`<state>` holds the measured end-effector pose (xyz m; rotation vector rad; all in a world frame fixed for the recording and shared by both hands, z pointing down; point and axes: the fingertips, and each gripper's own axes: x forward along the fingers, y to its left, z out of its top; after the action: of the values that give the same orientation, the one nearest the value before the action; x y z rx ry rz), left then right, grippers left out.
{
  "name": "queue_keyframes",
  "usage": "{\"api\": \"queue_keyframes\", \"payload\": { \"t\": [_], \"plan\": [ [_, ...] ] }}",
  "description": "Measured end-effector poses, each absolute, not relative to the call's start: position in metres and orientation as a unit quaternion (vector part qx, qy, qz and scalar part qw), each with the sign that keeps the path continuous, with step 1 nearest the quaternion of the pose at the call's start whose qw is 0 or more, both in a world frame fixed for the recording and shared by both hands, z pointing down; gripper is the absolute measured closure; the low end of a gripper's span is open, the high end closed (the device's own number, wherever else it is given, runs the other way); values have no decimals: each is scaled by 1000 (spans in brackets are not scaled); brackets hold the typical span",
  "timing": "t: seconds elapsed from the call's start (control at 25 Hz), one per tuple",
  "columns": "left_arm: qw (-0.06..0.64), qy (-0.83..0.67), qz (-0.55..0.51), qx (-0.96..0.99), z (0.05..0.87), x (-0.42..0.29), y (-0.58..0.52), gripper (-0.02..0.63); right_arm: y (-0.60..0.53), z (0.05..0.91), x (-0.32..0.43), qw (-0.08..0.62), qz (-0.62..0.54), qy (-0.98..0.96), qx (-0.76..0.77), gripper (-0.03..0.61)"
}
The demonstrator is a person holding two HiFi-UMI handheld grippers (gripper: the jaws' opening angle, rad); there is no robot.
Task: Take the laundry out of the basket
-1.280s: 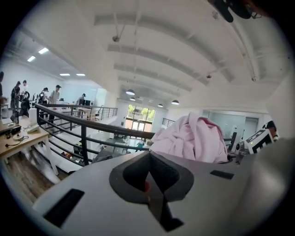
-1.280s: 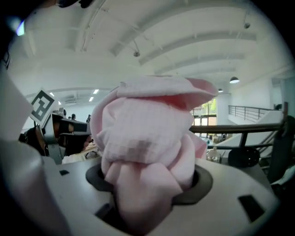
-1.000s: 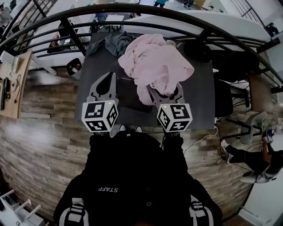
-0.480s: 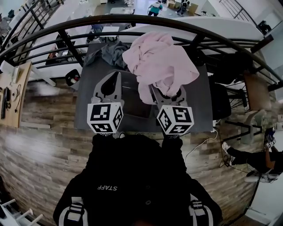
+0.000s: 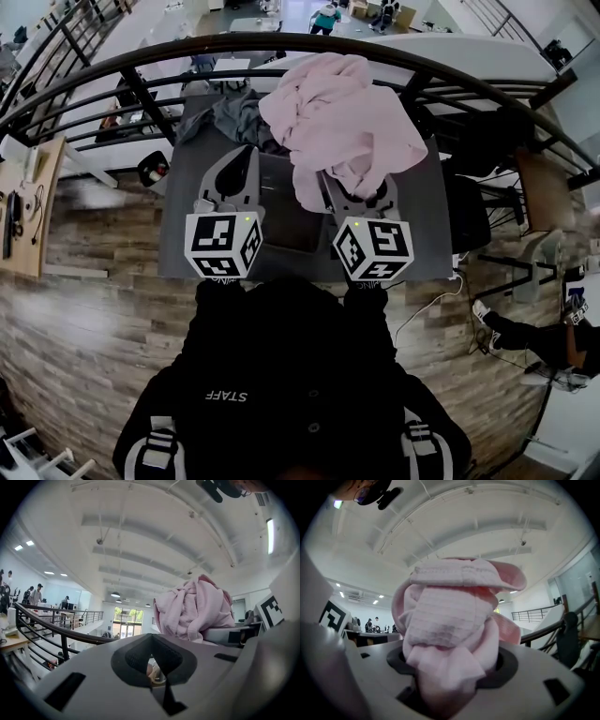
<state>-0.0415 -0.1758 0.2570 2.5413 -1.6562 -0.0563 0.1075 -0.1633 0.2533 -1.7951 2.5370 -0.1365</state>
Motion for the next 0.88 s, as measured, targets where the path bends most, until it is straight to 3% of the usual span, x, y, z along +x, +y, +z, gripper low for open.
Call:
{"api": "queue_keyframes", "payload": {
  "t": [0.88],
  "plan": [
    [55,-546,-13,836,253,-38,-198,614,-182,239,114,23,-33,814,-580,239]
  ]
}}
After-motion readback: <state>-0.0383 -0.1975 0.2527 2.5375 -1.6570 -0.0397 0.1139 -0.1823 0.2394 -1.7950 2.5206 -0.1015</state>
